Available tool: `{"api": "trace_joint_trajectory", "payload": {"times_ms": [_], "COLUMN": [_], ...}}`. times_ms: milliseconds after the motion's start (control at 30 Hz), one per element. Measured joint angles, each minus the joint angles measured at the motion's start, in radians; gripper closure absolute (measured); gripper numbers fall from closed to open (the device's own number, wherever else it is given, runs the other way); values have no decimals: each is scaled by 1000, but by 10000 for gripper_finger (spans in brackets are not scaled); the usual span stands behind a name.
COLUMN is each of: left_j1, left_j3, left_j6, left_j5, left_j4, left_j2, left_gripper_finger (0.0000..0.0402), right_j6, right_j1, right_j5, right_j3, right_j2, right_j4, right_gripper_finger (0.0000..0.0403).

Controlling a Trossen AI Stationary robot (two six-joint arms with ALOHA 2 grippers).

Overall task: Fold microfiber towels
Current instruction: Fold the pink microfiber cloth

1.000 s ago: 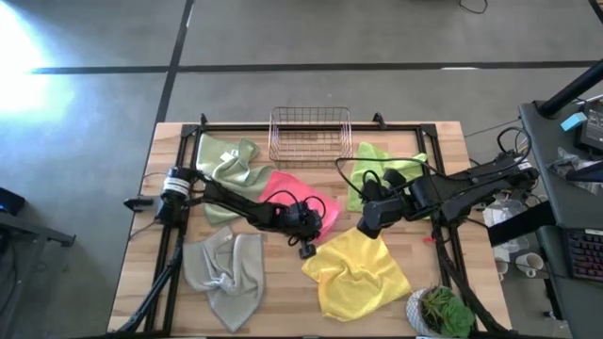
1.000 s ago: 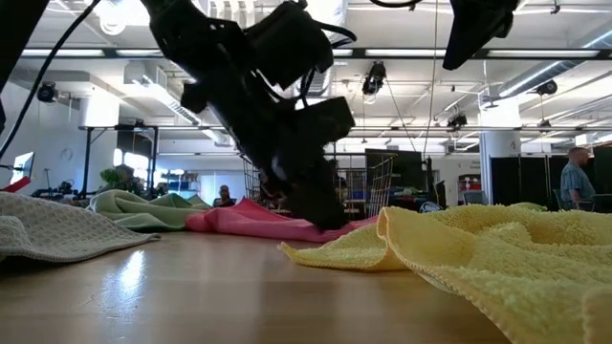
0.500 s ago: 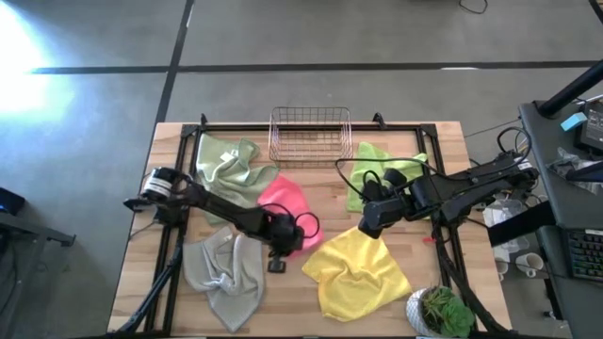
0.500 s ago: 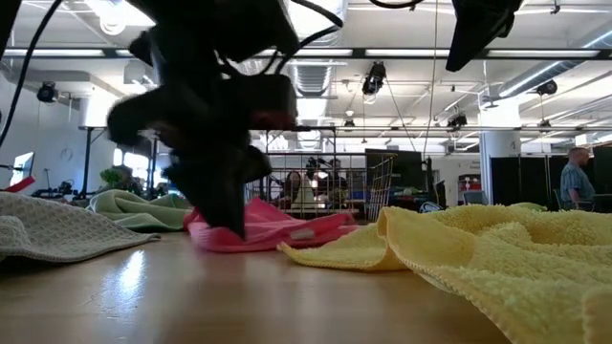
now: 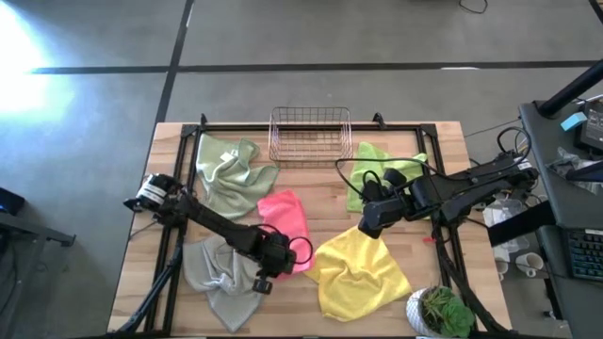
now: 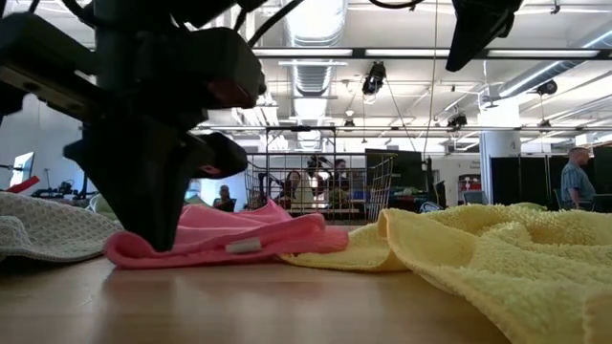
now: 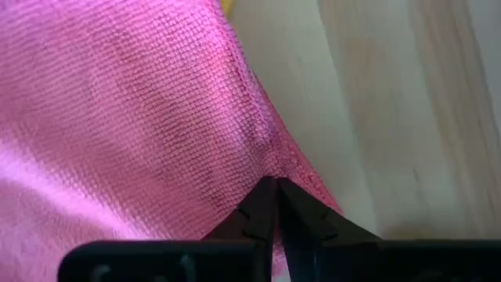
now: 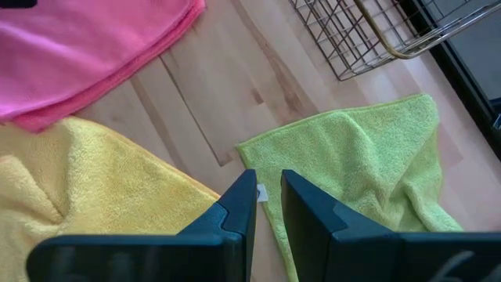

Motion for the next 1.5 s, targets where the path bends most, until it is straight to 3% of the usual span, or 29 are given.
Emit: {"api": "trace_joint_trajectory", "payload": {"times_ms": [233,433,633,900,1267,1500], "left_j1": [2,-2,-32,-113,-146,-148], "left_j3": [56,154,181,136,111,110], "left_j6": [-1,-23,-174,-178,-181,-182], "left_j5": [-3,-5,-6,-185,-195,-285], "left_j4": [-176,-341,-345,-299,-171,-173], "left_j2": [-62,-80,-80,-58,30,70], "left_gripper_finger": [379,308,250,247,247,247], "right_j6": [0,0,-77,-134,-143,-146], "right_j1": [0,0,2,2,2,2], "right_j5": [0,3,-19,-51,-52,-54], "right_j3": [0,0,0,0,0,0], "right_j2": [0,0,0,0,0,0], "right_j4": [3,4,20,64,64,62], "right_gripper_finger": [351,351,351,351,351,351]}}
